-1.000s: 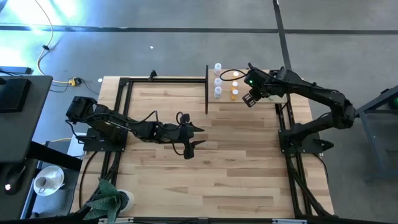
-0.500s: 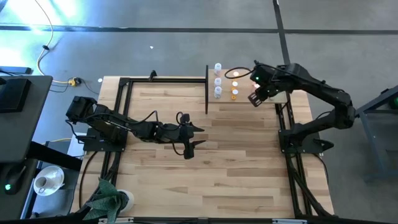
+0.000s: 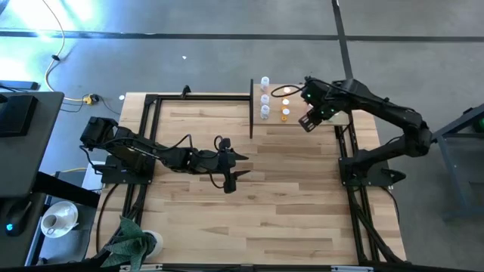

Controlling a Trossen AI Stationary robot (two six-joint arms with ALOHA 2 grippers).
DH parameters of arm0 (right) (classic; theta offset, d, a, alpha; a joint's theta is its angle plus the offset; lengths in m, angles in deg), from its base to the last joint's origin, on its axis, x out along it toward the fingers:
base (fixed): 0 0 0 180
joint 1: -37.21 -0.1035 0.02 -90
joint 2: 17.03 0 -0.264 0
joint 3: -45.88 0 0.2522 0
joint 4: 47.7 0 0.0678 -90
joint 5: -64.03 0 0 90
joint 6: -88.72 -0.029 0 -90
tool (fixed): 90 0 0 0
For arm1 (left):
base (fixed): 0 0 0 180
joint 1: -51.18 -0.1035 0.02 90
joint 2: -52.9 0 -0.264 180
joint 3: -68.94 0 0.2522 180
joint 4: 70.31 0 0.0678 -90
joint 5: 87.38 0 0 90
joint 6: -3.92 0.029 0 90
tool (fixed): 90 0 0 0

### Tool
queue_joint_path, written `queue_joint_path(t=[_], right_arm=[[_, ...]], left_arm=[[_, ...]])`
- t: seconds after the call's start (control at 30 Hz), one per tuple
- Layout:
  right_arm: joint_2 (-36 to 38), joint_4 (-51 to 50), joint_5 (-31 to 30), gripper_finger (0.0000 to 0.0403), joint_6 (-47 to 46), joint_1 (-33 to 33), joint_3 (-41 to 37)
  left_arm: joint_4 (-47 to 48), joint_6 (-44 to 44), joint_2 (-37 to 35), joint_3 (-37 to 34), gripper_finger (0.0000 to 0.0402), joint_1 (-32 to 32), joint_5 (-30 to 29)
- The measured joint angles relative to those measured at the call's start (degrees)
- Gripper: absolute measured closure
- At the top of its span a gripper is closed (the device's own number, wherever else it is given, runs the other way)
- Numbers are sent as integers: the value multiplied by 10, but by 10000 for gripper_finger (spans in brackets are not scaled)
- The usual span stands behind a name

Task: Pick and place medicine bottles onto shelf by color
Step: Put the pink pill bottle on the shelf aligned with the other pink pill bottle

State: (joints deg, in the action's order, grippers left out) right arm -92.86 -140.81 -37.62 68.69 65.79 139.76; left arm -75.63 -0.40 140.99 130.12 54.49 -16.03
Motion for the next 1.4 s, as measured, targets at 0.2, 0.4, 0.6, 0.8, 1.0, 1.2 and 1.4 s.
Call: queue_joint_path(t=[0.2,0.4,0.6,0.8,1.0,1.2,1.4], right_arm=[[1,20,3,298,6,16,-27],[0,28,9,298,9,22,-41],[0,44,10,298,9,22,-41],[0,43,11,298,7,22,-41],[0,43,11,298,6,22,-41],[0,37,9,298,-5,15,-41],[-3,37,6,298,-15,13,-41]], left_arm=[[0,0,0,0,190,0,0],[0,0,0,0,190,0,0],[0,0,0,0,190,0,0],[0,0,0,0,190,0,0],[0,0,0,0,190,0,0],[0,0,0,0,190,0,0],[0,0,0,0,190,0,0]])
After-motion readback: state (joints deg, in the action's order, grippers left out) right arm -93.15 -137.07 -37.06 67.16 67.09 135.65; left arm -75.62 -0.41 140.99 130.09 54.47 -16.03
